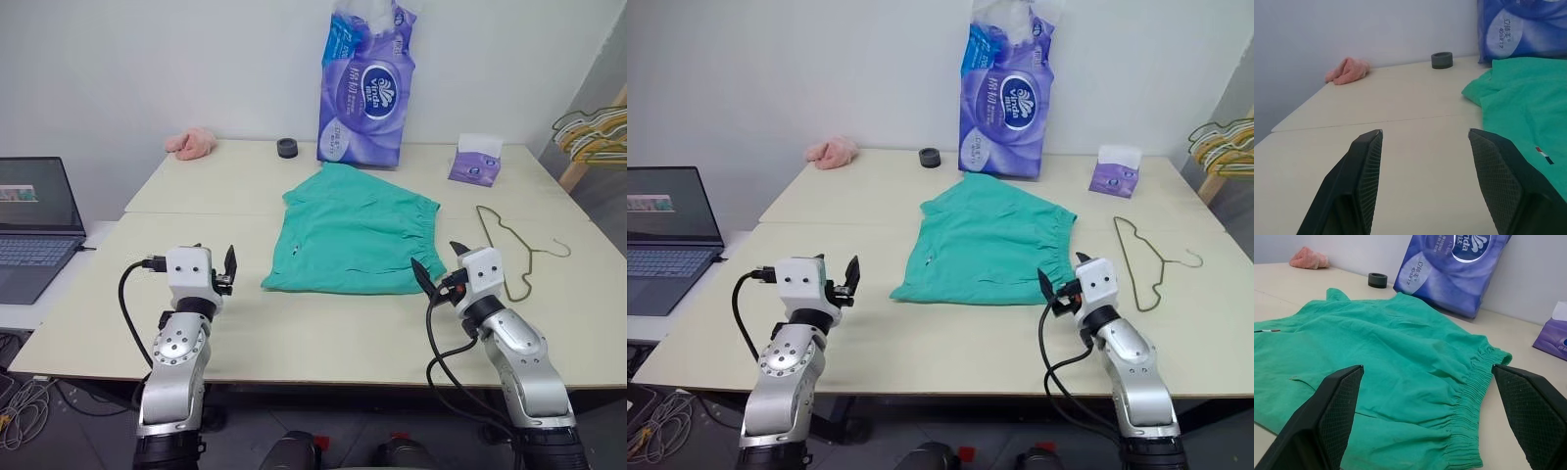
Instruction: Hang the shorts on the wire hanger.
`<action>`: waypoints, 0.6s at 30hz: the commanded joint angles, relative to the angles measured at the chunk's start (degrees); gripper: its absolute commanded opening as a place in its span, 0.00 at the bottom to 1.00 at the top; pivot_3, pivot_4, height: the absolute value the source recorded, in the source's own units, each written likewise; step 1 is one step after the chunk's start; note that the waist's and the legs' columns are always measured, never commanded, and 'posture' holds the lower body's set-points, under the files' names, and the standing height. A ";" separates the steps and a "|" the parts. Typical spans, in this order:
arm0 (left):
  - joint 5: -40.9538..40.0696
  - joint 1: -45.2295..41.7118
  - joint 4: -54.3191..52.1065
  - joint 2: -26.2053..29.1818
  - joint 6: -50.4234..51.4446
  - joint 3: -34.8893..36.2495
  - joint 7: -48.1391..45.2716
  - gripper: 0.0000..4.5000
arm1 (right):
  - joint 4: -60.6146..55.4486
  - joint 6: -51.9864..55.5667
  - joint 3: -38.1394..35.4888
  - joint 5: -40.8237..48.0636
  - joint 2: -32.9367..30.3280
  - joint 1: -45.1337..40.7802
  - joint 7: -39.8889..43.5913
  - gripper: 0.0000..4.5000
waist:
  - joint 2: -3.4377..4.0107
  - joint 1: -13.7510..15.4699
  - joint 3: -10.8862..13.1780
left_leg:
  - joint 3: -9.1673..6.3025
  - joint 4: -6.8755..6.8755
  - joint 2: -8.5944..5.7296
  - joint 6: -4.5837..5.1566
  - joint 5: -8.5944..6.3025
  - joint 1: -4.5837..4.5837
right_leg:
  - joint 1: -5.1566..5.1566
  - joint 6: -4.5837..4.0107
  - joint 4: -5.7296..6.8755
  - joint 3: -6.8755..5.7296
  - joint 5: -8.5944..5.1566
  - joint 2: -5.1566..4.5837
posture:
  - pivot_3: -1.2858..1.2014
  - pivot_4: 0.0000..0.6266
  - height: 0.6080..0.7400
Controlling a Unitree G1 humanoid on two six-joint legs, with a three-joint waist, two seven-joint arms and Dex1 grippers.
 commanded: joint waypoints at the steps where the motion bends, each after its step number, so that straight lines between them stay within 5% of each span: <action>1: -0.68 -0.77 -1.44 0.35 -0.24 0.37 -0.67 0.66 | -3.58 -0.11 -0.21 0.30 -0.84 0.16 0.37 0.99 | 0.01 -0.01 0.04 | 0.00 0.00 0.01 0.00 0.00 0.00 | 0.00 0.00 0.00 0.00 0.00 0.00 | 0.57 0.07 1.00; 11: -6.15 -0.14 -1.43 2.65 -1.23 -0.02 -9.67 0.66 | -6.27 -0.75 0.51 0.46 -3.75 2.81 3.28 0.99 | 0.12 -0.21 0.24 | 0.06 -0.02 0.05 0.00 -0.01 -0.02 | -0.02 -0.01 -0.06 0.01 -0.01 0.01 | 0.55 0.08 1.00; 18: -4.37 0.08 0.96 12.11 -3.33 -6.77 -23.54 0.99 | -10.42 -0.24 1.65 1.76 -7.61 5.93 8.39 1.00 | 0.34 -1.29 0.56 | 0.20 -0.05 0.20 0.02 -0.04 -0.05 | -0.02 -0.10 -0.09 -0.02 -0.07 0.08 | 0.54 0.09 1.00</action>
